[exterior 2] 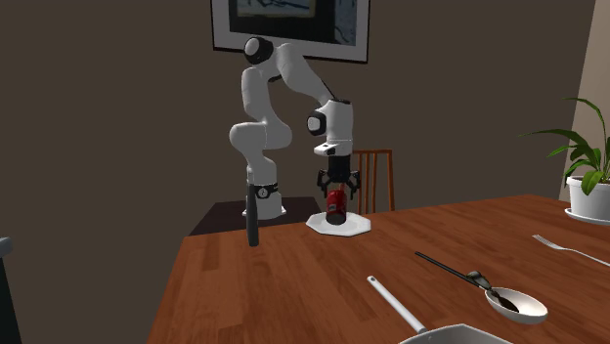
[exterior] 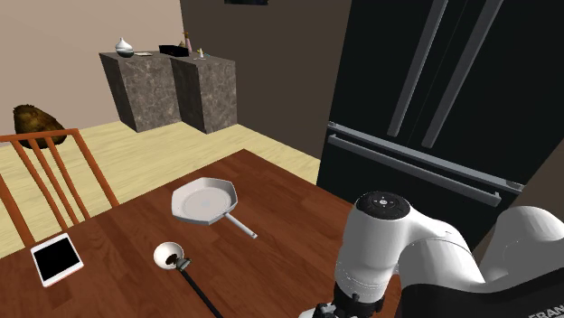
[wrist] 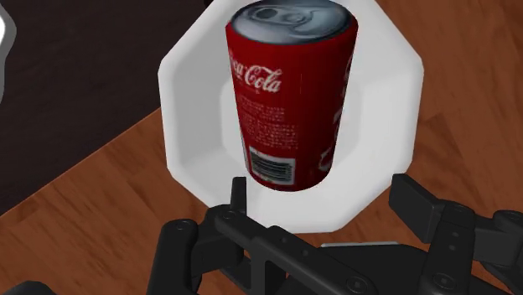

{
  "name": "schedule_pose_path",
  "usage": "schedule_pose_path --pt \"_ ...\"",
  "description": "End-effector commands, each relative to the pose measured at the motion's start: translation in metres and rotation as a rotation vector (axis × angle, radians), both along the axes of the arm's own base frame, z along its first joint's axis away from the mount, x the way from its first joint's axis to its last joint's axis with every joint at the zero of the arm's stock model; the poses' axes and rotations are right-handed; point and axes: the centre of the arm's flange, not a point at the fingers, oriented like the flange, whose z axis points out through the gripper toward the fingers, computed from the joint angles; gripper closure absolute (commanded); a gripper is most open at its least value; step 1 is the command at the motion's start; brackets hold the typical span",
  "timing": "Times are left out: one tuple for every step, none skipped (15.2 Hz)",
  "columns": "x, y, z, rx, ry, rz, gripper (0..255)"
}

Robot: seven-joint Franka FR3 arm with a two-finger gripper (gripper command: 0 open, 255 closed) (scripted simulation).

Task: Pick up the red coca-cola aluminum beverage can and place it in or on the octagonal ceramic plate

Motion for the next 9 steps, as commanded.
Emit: schedule_pose_path --pt "0.001 -0.001 0.023 -0.001 0.002 0.0 0" --pt "0.002 -0.001 0.034 -0.001 0.002 0.0 0" --pt "0.002 -0.001 0.034 -0.001 0.002 0.0 0" --pt "0.002 -0.001 0.034 -0.001 0.002 0.0 0" --pt "0.001 -0.001 0.034 -0.001 0.002 0.0 0" --pt "0.001 -0.001 0.034 -0.001 0.002 0.0 0" --pt "0.001 -0.001 0.034 -0.001 0.002 0.0 0" --pt "0.002 -0.001 0.034 -0.001 0.002 0.0 0" --pt "0.002 -0.001 0.034 -0.001 0.002 0.0 0"
